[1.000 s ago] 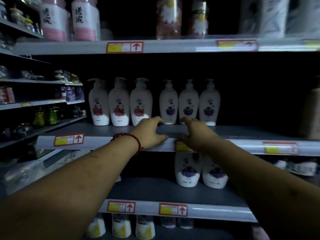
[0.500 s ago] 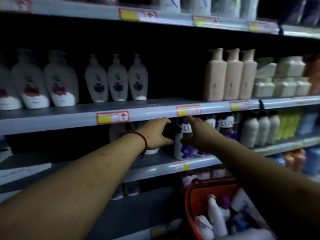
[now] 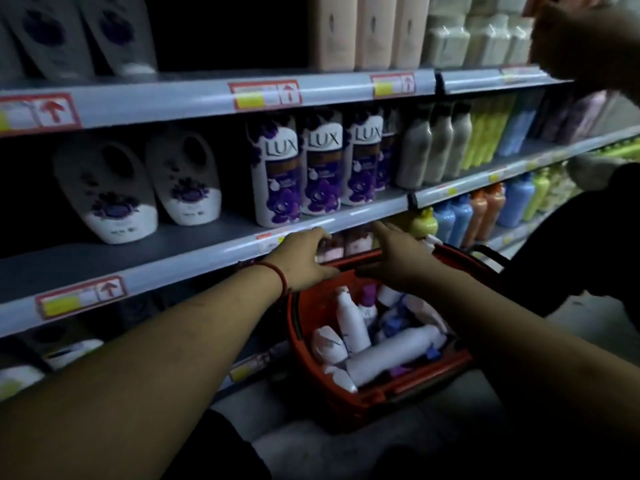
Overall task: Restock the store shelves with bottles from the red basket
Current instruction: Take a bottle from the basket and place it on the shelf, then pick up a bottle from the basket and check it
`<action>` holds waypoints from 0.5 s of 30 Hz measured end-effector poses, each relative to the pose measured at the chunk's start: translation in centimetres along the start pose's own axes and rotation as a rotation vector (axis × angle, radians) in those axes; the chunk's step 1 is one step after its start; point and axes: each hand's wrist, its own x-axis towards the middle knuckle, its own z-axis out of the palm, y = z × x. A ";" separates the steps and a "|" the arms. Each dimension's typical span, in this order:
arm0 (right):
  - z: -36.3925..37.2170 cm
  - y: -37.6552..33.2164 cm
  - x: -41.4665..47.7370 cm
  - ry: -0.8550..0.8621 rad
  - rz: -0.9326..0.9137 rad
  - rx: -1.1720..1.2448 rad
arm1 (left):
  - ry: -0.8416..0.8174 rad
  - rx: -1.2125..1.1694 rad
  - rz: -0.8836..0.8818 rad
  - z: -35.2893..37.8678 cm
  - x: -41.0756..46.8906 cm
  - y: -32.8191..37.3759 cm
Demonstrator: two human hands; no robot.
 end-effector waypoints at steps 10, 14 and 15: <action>4.9 11.1 -1.7 0.011 0.387 0.173 | -0.145 -0.201 -0.038 11.9 3.0 -0.4; 4.0 14.3 -1.8 0.126 0.463 0.210 | -0.206 -0.264 -0.042 14.0 4.7 0.1; 4.0 14.9 -1.9 0.136 0.481 0.219 | -0.223 -0.279 -0.042 14.6 5.1 0.3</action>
